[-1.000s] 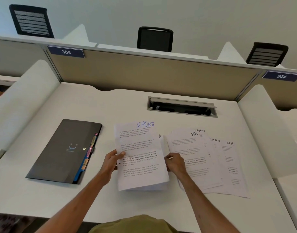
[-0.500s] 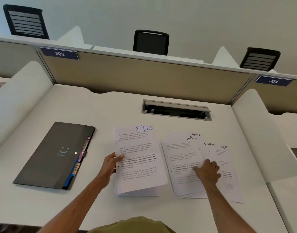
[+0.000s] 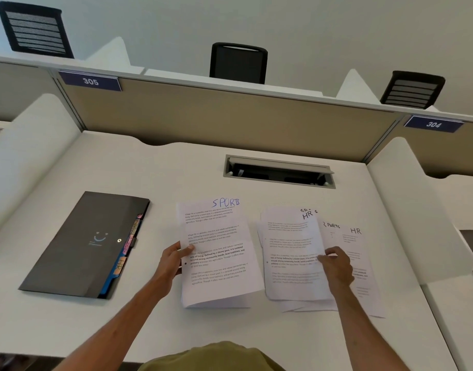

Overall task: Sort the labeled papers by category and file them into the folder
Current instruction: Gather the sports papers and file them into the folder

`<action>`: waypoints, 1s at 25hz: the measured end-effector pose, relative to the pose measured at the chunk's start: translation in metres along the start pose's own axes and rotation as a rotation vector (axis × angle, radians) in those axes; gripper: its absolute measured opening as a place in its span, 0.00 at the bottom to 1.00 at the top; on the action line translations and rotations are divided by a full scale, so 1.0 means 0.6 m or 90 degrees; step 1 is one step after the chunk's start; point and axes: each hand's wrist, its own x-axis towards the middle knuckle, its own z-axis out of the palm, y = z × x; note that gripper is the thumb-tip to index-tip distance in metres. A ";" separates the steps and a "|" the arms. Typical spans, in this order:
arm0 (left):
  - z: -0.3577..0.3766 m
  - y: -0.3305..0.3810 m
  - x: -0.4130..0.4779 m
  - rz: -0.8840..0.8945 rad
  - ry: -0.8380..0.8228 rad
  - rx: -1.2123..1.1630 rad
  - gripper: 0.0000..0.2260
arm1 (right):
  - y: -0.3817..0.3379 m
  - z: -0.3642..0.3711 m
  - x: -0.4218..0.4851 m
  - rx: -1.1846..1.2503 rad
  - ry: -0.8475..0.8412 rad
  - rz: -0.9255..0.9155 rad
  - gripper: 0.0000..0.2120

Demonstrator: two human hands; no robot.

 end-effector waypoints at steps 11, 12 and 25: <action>-0.007 0.024 0.009 0.006 0.023 -0.106 0.10 | -0.036 0.040 -0.038 0.331 -0.111 0.087 0.07; -0.007 0.024 0.008 0.007 0.025 -0.111 0.11 | -0.049 0.054 -0.051 0.313 -0.138 0.087 0.07; -0.010 -0.013 -0.007 -0.023 0.033 -0.042 0.11 | -0.067 0.104 -0.082 -0.205 -0.038 -0.185 0.13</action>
